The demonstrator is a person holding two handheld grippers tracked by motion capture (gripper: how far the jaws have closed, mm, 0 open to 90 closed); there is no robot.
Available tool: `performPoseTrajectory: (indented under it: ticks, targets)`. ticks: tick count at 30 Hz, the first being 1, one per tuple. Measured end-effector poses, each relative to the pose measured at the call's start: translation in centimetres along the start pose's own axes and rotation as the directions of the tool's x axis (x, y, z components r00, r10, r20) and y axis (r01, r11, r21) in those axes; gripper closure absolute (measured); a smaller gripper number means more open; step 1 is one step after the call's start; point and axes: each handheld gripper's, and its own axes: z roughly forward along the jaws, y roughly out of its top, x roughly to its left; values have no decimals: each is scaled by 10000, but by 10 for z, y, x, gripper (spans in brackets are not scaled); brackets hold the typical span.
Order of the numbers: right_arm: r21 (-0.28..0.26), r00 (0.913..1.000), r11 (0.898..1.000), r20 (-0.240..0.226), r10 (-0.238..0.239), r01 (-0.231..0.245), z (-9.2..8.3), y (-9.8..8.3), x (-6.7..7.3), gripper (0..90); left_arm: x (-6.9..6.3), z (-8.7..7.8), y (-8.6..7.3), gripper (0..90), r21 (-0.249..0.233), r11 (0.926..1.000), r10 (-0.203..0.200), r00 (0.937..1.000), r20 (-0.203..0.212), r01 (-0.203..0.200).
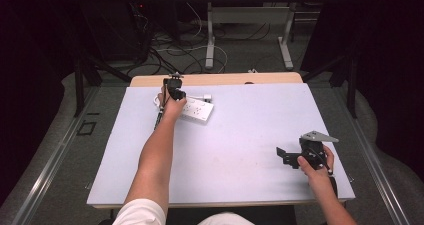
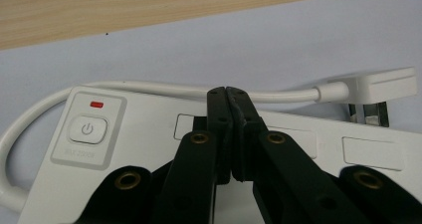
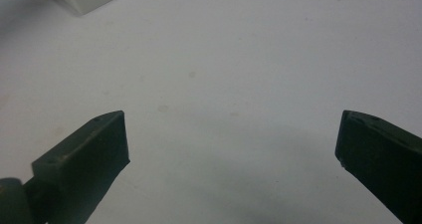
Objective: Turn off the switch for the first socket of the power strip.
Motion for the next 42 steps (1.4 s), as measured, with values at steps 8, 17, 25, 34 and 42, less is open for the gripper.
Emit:
performPoseTrajectory:
  ticks: [8,17,25,34,42]
  targets:
    - [21,10000,10000,19,-31,31,1,0,0,0,1,0,-1,896,-42,10000,-39,10000,1,39]
    - [41,10000,10000,-3,-79,79,1,0,0,0,4,-1,-3,898,-22,10000,-21,9998,-201,20]
    - [34,10000,10000,-9,-43,43,1,0,1,0,4,0,-3,899,-118,9999,-44,9998,-213,42]
    - [62,10000,10000,-23,-69,70,2,0,1,0,5,-2,-3,900,3,9999,-103,9999,61,103]
    - [36,9999,9999,2,-121,121,3,0,1,0,0,-1,-3,900,-134,9999,59,9998,172,-57]
